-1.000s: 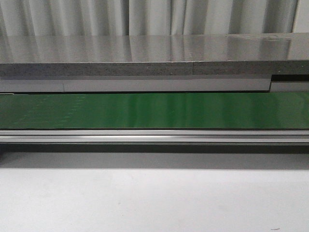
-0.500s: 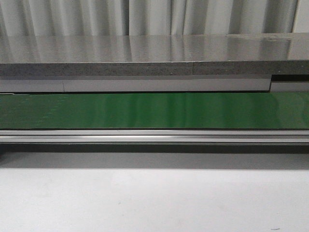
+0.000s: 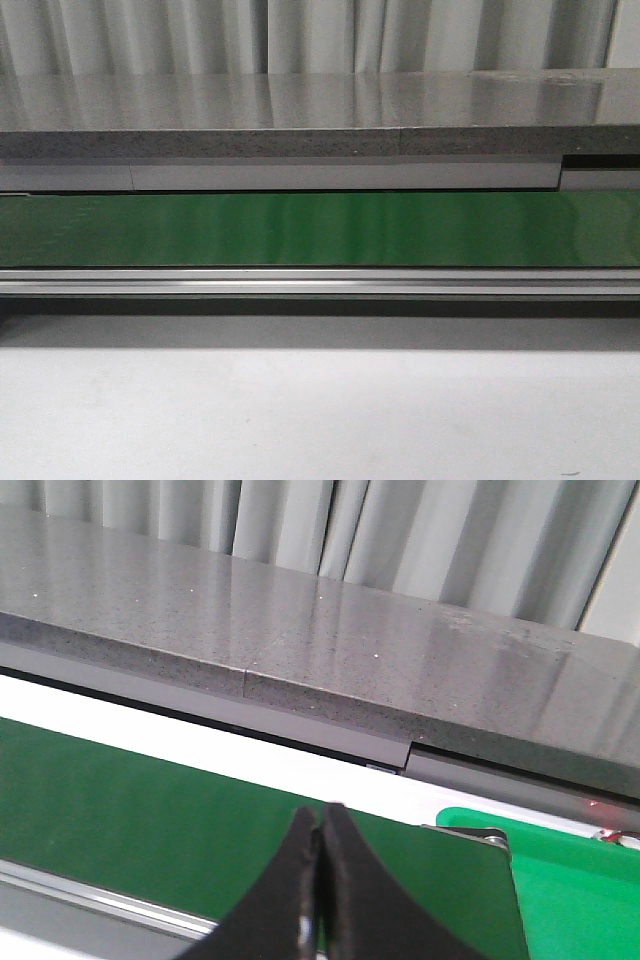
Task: Move button from right to left
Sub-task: 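Carry the button with the left gripper over the blue tray, then lower the button into the blue tray and open the left gripper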
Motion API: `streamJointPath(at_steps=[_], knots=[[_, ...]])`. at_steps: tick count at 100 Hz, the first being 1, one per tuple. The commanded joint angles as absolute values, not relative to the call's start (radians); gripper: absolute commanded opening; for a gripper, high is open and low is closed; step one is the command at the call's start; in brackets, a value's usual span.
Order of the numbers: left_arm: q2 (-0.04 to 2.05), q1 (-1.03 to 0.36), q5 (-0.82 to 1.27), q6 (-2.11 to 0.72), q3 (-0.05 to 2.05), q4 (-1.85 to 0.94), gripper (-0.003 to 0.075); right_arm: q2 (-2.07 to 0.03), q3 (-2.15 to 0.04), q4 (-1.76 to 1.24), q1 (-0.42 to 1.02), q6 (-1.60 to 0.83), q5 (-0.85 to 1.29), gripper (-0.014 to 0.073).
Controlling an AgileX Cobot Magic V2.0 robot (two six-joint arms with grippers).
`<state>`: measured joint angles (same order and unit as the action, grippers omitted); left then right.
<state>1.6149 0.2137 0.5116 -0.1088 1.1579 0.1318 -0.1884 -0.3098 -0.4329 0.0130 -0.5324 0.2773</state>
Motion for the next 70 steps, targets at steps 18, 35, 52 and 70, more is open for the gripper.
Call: streamJointPath(at_steps=[18,35,52,70], knots=[[1.393,0.124,0.458,-0.108,1.183,0.100,0.0509,-0.195,-0.337,-0.446,0.013,-0.540,0.199,-0.0068],[1.258,0.044,0.458,-0.108,1.126,0.100,0.0509,-0.195,-0.337,-0.446,0.013,-0.540,0.199,-0.0068],[1.104,-0.009,0.454,-0.108,1.012,0.087,0.0509,-0.195,-0.337,-0.446,0.013,-0.540,0.199,-0.0068],[0.901,-0.067,0.388,-0.108,0.846,0.047,0.0509,-0.195,-0.337,-0.446,0.013,-0.540,0.199,-0.0068]])
